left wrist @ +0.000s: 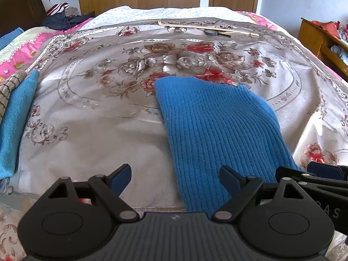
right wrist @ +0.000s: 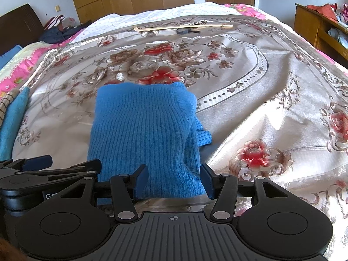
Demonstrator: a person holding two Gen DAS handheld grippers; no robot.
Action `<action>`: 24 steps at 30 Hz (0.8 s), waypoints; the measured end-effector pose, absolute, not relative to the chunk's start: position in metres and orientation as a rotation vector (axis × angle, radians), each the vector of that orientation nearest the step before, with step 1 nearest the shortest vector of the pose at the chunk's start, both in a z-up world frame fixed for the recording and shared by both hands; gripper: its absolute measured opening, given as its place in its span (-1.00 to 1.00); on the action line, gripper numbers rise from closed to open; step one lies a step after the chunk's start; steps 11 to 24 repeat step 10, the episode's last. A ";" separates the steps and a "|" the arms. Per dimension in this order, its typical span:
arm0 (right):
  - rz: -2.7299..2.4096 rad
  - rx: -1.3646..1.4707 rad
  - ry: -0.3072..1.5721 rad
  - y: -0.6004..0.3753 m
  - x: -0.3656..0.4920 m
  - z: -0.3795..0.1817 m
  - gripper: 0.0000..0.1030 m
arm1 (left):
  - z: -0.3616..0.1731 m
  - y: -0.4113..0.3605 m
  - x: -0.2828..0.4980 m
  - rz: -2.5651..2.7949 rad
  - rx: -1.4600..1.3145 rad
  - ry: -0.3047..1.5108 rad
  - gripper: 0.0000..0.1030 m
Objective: Fold small clothes
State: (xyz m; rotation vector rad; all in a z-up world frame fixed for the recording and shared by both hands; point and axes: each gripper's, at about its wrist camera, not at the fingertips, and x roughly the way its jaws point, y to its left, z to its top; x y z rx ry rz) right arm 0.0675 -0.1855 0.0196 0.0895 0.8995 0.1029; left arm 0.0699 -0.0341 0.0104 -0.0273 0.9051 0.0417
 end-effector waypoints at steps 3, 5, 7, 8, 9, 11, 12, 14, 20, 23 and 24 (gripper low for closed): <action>0.103 0.090 0.897 -0.186 0.067 0.020 0.01 | 0.010 -0.034 0.069 0.041 -0.028 0.904 0.89; 0.102 0.092 0.897 -0.186 0.067 0.020 0.01 | 0.011 -0.035 0.069 0.041 -0.029 0.903 0.88; 0.102 0.090 0.896 -0.186 0.067 0.020 0.01 | 0.011 -0.035 0.069 0.041 -0.028 0.901 0.88; 0.102 0.090 0.897 -0.186 0.067 0.020 0.01 | 0.011 -0.035 0.069 0.041 -0.026 0.900 0.88; 0.102 0.090 0.898 -0.186 0.067 0.020 0.01 | 0.012 -0.036 0.069 0.042 -0.022 0.898 0.88; 0.102 0.090 0.897 -0.186 0.067 0.020 0.01 | 0.012 -0.037 0.068 0.043 -0.021 0.897 0.87; 0.102 0.090 0.897 -0.186 0.067 0.020 0.01 | 0.012 -0.037 0.068 0.043 -0.021 0.897 0.87; 0.102 0.090 0.897 -0.186 0.067 0.020 0.01 | 0.012 -0.037 0.068 0.043 -0.021 0.897 0.87; 0.102 0.090 0.897 -0.186 0.067 0.020 0.01 | 0.012 -0.037 0.068 0.043 -0.021 0.897 0.87; 0.102 0.090 0.897 -0.186 0.067 0.020 0.01 | 0.012 -0.037 0.068 0.043 -0.021 0.897 0.87; 0.102 0.090 0.897 -0.186 0.067 0.020 0.01 | 0.012 -0.037 0.068 0.043 -0.021 0.897 0.87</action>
